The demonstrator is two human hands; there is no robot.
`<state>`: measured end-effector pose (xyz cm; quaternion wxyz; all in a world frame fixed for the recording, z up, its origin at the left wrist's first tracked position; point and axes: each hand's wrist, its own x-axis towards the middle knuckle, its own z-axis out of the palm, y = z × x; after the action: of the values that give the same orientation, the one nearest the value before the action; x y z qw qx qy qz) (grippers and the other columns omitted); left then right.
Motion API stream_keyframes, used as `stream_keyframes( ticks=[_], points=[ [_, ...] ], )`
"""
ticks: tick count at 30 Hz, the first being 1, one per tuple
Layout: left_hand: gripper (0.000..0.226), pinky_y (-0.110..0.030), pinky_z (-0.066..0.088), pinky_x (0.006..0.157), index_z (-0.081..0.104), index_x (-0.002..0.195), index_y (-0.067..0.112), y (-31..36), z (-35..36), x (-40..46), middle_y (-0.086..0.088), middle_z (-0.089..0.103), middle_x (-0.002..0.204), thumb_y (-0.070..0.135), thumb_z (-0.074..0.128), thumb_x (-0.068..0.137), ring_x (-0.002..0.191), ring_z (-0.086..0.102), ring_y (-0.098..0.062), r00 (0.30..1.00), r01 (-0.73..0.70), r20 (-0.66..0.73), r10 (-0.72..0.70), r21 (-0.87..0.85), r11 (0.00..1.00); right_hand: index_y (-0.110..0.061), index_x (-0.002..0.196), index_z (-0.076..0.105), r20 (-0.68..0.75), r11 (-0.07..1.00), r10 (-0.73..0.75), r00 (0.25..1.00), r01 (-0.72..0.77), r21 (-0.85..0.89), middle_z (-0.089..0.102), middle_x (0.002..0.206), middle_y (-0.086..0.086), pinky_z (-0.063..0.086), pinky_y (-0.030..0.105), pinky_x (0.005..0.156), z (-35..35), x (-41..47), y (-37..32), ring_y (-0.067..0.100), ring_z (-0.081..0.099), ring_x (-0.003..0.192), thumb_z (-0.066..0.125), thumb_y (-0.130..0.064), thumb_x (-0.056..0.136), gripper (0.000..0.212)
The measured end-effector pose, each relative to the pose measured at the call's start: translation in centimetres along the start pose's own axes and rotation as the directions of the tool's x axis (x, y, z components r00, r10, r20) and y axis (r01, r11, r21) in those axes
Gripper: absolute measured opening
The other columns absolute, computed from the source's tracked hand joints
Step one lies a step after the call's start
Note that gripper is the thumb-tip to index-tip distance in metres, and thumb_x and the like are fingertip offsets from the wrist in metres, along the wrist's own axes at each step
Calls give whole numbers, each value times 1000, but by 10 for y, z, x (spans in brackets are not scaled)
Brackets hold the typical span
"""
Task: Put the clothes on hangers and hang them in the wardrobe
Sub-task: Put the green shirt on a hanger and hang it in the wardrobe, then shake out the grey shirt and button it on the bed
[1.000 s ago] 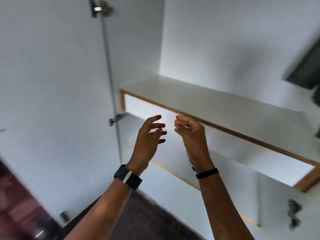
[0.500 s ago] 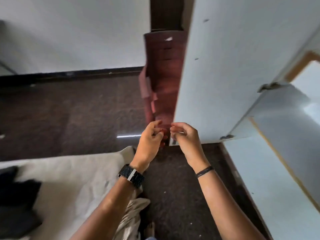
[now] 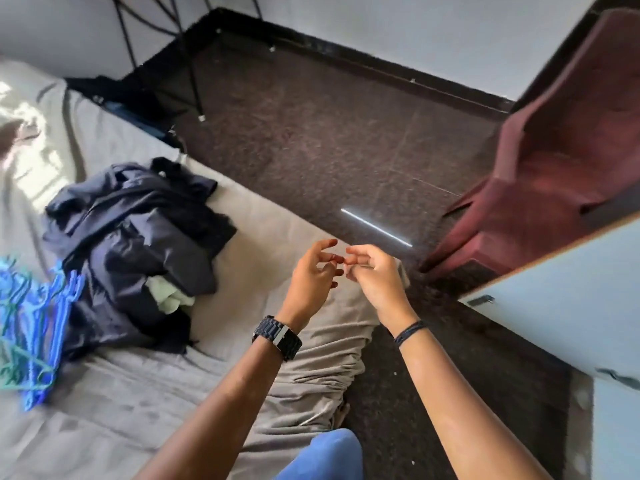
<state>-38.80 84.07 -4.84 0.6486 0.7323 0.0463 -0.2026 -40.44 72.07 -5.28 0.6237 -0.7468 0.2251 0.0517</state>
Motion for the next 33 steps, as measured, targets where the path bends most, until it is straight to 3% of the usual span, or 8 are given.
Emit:
stream_keyframes(
  ticks=[11,15,20,23,26,28,31,33],
  points=[
    [40,-36,52,76,52,127,18,-128,-144,50,-2,61,101,1,45,91,92,61,-21,934,145,-348,-81,160,976,-12,98,63,306,996,84,948,-72,-50,66,82,3,53,36,80,168,73,65,19,63,80,51,8,86,27],
    [39,-24,45,76,53,127,17,-167,-203,74,-4,60,108,4,47,91,86,56,-13,868,208,-488,-89,196,958,-14,92,59,462,992,78,883,-21,-128,63,80,5,53,36,76,248,100,74,22,60,80,51,11,85,26],
    [40,-19,35,92,53,128,10,-174,-278,107,-11,52,114,1,47,89,105,55,-22,726,188,-685,60,282,941,-16,91,59,605,934,44,795,182,-307,60,73,2,52,33,68,335,143,56,25,60,79,54,5,85,23],
    [43,-19,29,101,50,131,6,-163,-321,127,-14,45,124,1,49,88,115,50,-26,652,160,-747,130,303,939,-24,86,63,601,825,-100,793,403,-395,62,80,1,52,33,80,381,171,32,26,62,84,56,-2,83,23],
    [60,-31,23,109,35,144,10,-164,-355,146,-15,30,146,4,50,86,130,36,-32,622,235,-771,138,351,906,-12,113,62,614,696,-237,753,572,-433,56,112,10,37,19,84,417,187,0,25,57,103,55,-1,84,32],
    [75,-33,19,110,19,151,15,-167,-370,155,-12,17,155,6,52,84,136,28,-32,652,280,-749,116,380,882,-16,133,49,651,637,-293,700,651,-413,40,134,13,35,23,96,434,191,-18,29,51,117,53,-2,85,50],
    [84,-33,16,111,8,153,17,-172,-390,167,-11,24,153,11,56,84,137,28,-30,721,304,-692,44,373,877,-33,150,21,749,451,-225,623,748,-487,14,156,16,34,39,106,463,204,-28,37,38,133,57,-14,90,72],
    [79,-34,19,112,13,152,16,-175,-398,171,-11,30,149,13,55,85,135,32,-33,752,330,-659,-5,369,869,-32,151,20,786,305,-145,601,783,-543,28,150,19,35,42,104,478,214,-22,38,40,131,55,-20,93,68]
  ],
)
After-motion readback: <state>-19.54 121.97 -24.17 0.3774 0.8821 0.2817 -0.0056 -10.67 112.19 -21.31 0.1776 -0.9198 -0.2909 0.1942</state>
